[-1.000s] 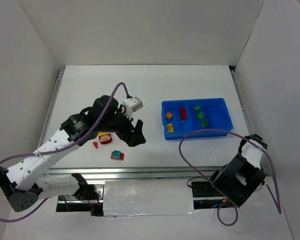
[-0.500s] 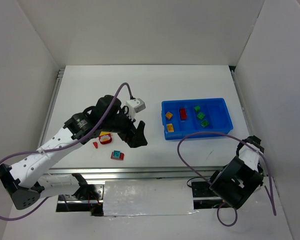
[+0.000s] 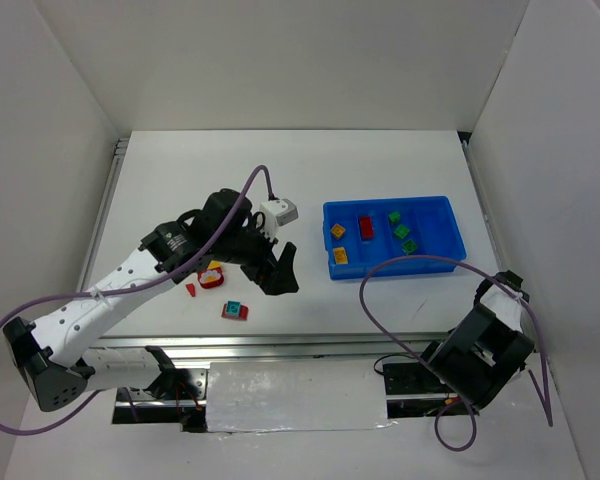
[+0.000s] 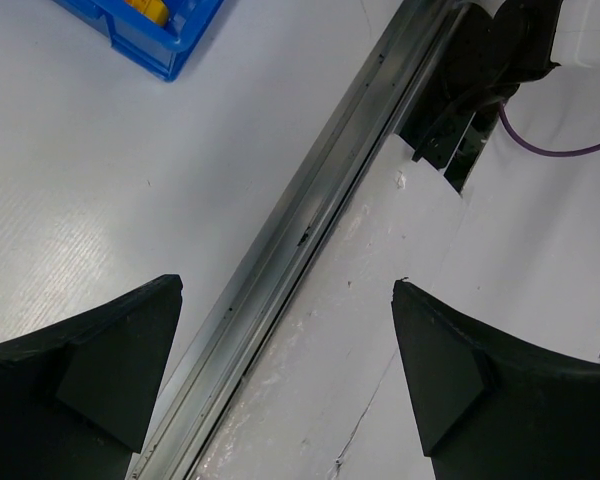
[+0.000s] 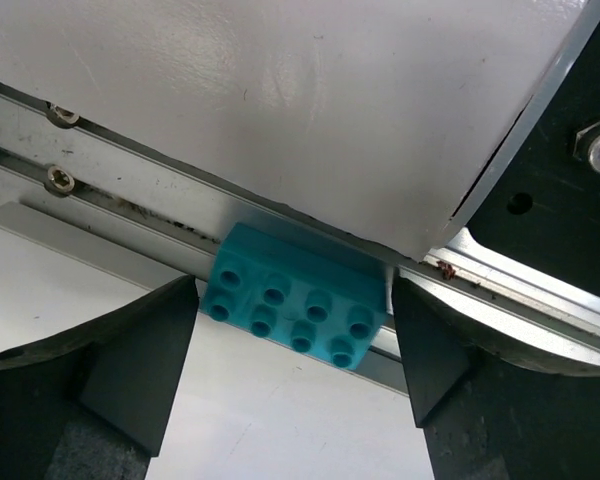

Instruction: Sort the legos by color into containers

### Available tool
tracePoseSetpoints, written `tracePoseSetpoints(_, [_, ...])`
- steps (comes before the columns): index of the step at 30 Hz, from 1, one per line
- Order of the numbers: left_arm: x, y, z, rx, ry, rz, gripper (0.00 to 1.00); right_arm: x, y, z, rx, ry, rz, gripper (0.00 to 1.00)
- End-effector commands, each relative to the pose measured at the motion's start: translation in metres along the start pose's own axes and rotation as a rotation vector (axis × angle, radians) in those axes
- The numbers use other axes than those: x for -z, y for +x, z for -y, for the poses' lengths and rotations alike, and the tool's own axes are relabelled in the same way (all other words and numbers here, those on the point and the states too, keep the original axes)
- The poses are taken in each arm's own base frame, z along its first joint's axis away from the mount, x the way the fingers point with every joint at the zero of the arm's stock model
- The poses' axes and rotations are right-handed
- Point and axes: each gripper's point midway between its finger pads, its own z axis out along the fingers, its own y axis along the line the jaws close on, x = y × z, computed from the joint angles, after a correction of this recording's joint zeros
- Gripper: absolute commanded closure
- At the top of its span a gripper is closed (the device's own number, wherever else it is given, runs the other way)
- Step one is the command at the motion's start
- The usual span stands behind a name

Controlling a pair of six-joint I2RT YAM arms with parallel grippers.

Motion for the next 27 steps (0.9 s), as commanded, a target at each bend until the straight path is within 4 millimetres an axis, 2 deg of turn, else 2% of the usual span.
tracePoseSetpoints(1, [0.008,-0.021,0.010,-0.063,0.029,0.065,0.00,0.004,0.006,-0.022,-0.266,-0.035,-0.047,0.16])
tracePoseSetpoints(3, [0.009,-0.021,0.009,-0.064,0.023,0.066,0.00,0.003,0.006,-0.023,-0.256,-0.029,-0.046,0.17])
tracePoseSetpoints(5, [0.010,-0.020,0.007,-0.064,0.015,0.070,0.00,0.003,0.007,-0.026,-0.244,-0.037,-0.053,0.31])
tracePoseSetpoints(6, [0.010,-0.019,0.006,-0.061,0.012,0.070,0.01,0.003,0.007,-0.027,-0.241,-0.041,-0.055,0.40])
tracePoseSetpoints(7, [0.011,-0.021,0.006,-0.065,0.011,0.080,0.01,0.002,0.007,-0.028,-0.246,-0.044,-0.059,0.63])
tracePoseSetpoints(8, [0.011,-0.021,0.006,-0.063,0.010,0.079,0.01,0.002,0.008,-0.028,-0.238,-0.047,-0.060,0.68])
tracePoseSetpoints(9, [0.012,-0.021,0.006,-0.063,0.012,0.080,0.01,0.002,0.007,-0.028,-0.241,-0.049,-0.060,0.69])
tracePoseSetpoints(11, [0.012,-0.022,0.006,-0.062,0.009,0.082,0.00,0.002,0.007,-0.029,-0.235,-0.051,-0.058,0.94])
tracePoseSetpoints(12, [0.012,-0.022,0.006,-0.061,0.009,0.080,0.00,0.003,0.006,-0.030,-0.234,-0.054,-0.055,1.00])
tracePoseSetpoints(20, [0.018,-0.033,-0.003,-0.045,-0.064,0.111,0.01,0.011,-0.002,-0.033,-0.187,-0.050,-0.014,1.00])
tracePoseSetpoints(24, [0.021,-0.042,-0.027,-0.001,-0.208,0.128,0.01,0.016,-0.007,-0.028,-0.171,-0.059,-0.010,1.00])
tracePoseSetpoints(27, [0.028,-0.049,-0.037,0.030,-0.287,0.146,0.01,0.027,-0.010,-0.035,-0.157,-0.112,-0.026,1.00])
